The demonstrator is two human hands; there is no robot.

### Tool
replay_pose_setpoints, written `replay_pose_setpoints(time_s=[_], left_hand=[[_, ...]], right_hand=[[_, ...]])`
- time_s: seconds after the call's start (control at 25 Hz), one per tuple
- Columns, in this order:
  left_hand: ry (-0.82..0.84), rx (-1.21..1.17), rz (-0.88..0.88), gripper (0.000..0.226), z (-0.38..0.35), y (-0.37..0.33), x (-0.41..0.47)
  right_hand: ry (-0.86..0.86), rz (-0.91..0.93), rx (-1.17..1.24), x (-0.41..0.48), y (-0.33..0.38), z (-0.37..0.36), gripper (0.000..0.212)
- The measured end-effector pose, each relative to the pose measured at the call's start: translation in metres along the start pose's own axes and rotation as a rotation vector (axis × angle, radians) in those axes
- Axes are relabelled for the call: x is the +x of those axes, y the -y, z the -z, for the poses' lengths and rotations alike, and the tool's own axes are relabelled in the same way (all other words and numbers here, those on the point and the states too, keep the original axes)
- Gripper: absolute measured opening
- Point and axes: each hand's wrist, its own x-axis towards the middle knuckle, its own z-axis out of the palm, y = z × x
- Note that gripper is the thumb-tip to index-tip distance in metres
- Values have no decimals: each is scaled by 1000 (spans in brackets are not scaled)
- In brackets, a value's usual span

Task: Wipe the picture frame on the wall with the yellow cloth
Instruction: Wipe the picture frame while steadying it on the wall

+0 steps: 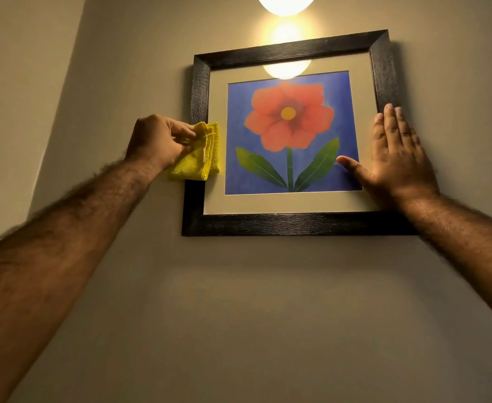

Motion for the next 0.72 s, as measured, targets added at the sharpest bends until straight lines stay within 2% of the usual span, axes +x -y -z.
replay_pose_setpoints(time_s=[0.04, 0.12, 0.2, 0.24, 0.28, 0.36, 0.6, 0.72], left_hand=[[-22, 15, 1, 39, 0, 1, 3], [-54, 41, 69, 62, 0, 6, 12], [18, -153, 295, 84, 3, 14, 18], [63, -282, 398, 79, 4, 16, 19], [112, -374, 458, 64, 3, 19, 19], [153, -425, 472, 39, 2, 18, 22], [115, -311, 390, 54, 3, 12, 19], [80, -315, 376, 51, 5, 10, 12]], right_hand=[[2, 0, 1, 0, 0, 0, 113], [-1, 1, 1, -1, 0, 0, 113], [-10, 6, 9, 0, 0, -1, 113], [-12, 7, 12, 0, 0, -1, 113], [-14, 7, 13, -1, 0, -2, 113], [-22, 6, 14, -1, -1, -3, 114], [14, 3, 15, 0, -1, -2, 114], [53, -24, -19, 2, 3, 6, 115]])
